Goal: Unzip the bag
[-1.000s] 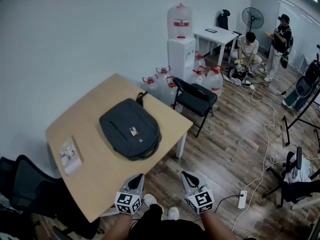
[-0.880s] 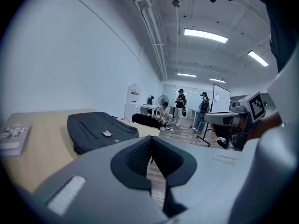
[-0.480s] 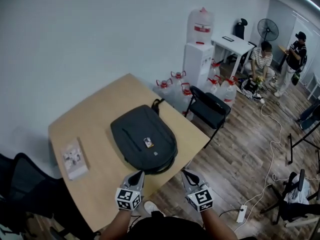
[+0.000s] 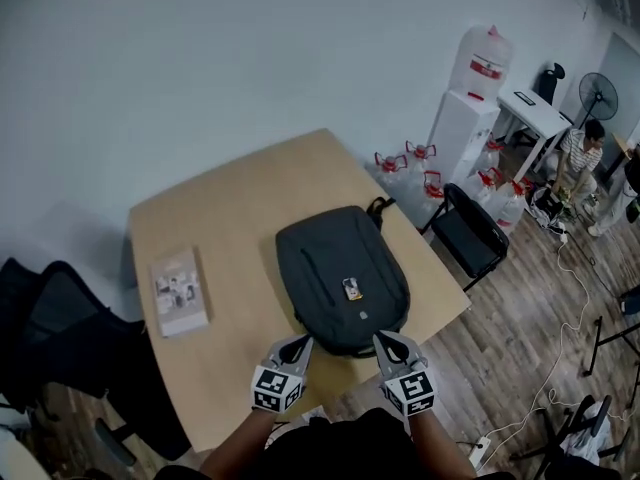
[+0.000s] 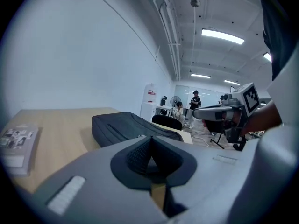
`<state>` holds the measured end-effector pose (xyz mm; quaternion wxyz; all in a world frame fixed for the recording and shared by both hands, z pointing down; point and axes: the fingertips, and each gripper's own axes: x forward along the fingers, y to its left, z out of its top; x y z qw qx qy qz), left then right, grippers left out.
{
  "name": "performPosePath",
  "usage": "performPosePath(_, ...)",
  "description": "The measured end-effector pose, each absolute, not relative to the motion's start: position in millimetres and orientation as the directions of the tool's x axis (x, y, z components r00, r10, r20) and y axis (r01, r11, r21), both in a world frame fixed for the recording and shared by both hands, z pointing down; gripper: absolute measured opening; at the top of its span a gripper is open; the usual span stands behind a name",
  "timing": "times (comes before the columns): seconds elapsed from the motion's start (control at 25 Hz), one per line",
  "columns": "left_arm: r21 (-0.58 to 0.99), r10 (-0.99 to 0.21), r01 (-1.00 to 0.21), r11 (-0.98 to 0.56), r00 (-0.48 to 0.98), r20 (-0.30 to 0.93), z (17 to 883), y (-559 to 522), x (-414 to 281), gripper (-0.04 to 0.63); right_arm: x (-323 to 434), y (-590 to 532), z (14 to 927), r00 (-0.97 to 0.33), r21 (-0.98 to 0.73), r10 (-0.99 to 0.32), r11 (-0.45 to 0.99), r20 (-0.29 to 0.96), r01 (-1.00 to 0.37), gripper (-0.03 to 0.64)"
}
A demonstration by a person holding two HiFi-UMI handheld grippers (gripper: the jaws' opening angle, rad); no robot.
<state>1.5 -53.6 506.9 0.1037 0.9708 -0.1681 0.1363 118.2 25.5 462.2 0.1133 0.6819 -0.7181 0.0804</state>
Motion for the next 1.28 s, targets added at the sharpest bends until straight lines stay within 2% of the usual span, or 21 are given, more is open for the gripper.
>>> performPosePath(0.56, 0.139, -0.456, -0.552, -0.822, 0.784, 0.421, 572, -89, -22, 0.018, 72, -19, 521, -0.383, 0.054, -0.813, 0.449, 0.44, -0.892, 0.003)
performPosePath(0.68, 0.097, -0.474, -0.574, -0.813, 0.75, 0.461, 589, -100, -19, 0.024, 70, -19, 531, -0.409, 0.036, -0.79, 0.476, 0.457, -0.879, 0.003)
performPosePath(0.88, 0.012, -0.454, -0.551, -0.835, 0.7, 0.552, 621, -112, -11, 0.096, 72, -16, 548, -0.423, 0.018, -0.765, 0.493, 0.486, -0.87, 0.003)
performPosePath(1.28, -0.066, -0.435, -0.507, -0.859, 0.656, 0.617, 640, -124, 1, 0.135, 73, -20, 558, -0.431, 0.03, -0.748, 0.515, 0.504, -0.857, 0.003)
